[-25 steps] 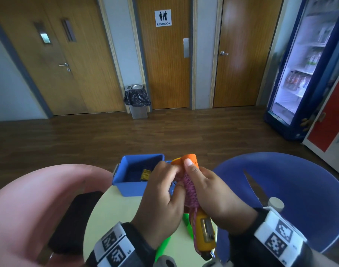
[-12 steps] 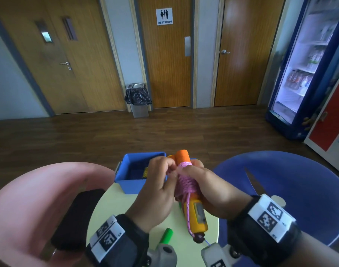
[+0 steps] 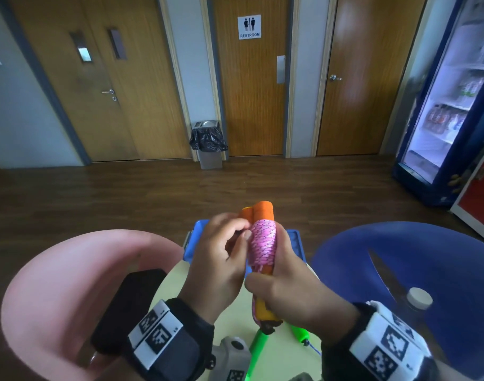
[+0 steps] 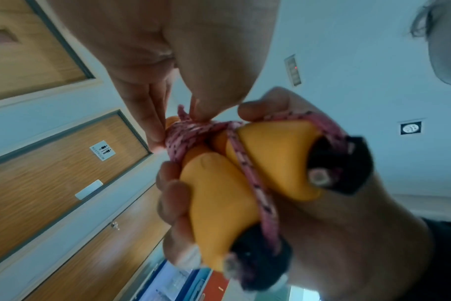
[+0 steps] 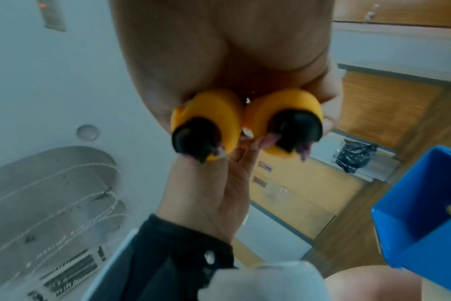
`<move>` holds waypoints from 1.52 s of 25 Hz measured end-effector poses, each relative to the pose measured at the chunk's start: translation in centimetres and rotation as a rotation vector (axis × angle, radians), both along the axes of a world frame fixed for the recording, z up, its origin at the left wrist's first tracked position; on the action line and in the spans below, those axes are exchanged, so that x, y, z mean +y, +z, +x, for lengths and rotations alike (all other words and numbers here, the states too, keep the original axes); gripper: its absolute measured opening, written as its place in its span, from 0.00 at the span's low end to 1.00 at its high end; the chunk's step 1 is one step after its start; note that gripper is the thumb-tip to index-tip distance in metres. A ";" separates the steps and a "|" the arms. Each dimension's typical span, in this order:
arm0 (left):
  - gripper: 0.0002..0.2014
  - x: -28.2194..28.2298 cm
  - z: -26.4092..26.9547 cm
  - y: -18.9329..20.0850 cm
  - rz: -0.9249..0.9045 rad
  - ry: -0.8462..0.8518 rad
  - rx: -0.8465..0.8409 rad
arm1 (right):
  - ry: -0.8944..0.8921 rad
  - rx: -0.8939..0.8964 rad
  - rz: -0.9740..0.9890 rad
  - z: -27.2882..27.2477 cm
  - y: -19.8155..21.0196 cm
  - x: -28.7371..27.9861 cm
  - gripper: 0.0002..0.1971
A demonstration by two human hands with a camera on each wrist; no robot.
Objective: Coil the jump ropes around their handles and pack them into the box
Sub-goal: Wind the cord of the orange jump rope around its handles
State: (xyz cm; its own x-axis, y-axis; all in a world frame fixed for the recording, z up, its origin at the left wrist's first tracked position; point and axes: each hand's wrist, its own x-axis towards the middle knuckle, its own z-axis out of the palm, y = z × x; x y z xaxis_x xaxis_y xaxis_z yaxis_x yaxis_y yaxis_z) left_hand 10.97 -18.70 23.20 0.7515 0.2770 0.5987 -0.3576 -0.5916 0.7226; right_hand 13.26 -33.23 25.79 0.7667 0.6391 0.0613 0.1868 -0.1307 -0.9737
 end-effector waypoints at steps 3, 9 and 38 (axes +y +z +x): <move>0.08 1.2 -0.2 0.2 -0.108 -0.041 0.058 | -0.078 -0.096 -0.058 -0.7 0.4 2.0 0.29; 0.08 5.5 -1.8 0.5 -0.166 -0.070 0.156 | -0.100 -0.074 -0.248 -1.4 1.5 6.3 0.28; 0.18 18.6 -6.6 1.8 -0.206 -0.102 0.168 | -0.211 -0.181 -0.449 -6.7 2.4 19.3 0.20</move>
